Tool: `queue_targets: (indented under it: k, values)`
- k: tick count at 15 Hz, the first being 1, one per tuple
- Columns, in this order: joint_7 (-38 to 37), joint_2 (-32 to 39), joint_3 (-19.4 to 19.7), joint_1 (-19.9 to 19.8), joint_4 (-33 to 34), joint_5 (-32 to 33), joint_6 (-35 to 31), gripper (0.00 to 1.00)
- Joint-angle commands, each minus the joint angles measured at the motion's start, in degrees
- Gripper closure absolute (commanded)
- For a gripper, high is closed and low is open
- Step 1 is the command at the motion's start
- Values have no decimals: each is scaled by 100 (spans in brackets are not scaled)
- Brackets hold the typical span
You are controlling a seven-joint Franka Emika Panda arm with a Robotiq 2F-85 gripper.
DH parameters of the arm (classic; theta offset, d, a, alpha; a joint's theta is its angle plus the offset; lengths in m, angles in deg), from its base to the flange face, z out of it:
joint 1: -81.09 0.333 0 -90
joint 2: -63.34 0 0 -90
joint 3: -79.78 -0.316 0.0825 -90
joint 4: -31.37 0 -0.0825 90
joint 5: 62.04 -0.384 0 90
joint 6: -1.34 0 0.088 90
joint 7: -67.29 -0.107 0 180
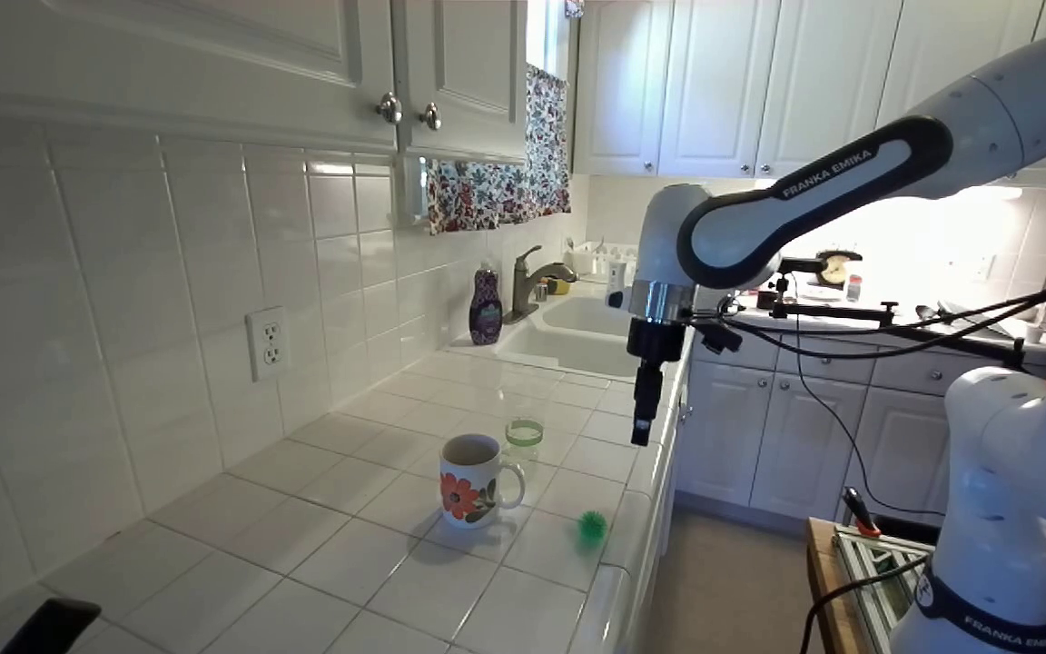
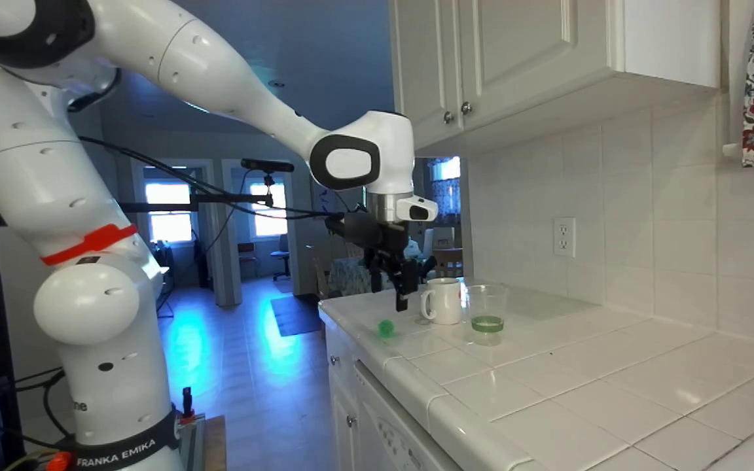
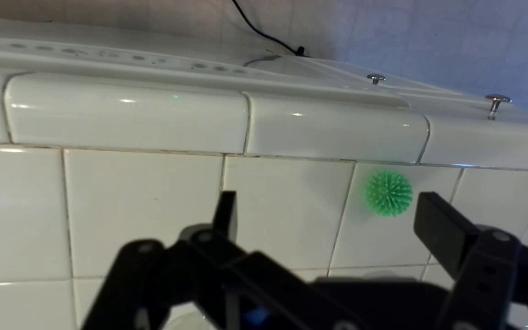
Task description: Pick up the green object, then place it inside the cup
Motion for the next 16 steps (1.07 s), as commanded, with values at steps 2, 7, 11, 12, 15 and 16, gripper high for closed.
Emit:
queue_targets:
  k: [2, 7, 11, 12, 15, 16]
  values:
    - [542, 493, 49, 204, 151, -557, -406, 0]
    - [577, 932, -91, 293, 262, -828, -749, 0]
    - [743, 1211, -221, 365, 450, -1113, -687, 0]
    - [861, 1272, -243, 381, 498, -1234, -672, 0]
    - [1215, 1465, -303, 377, 613, -1698, -617, 0]
    - [1303, 1527, -328, 361, 657, -1832, -564, 0]
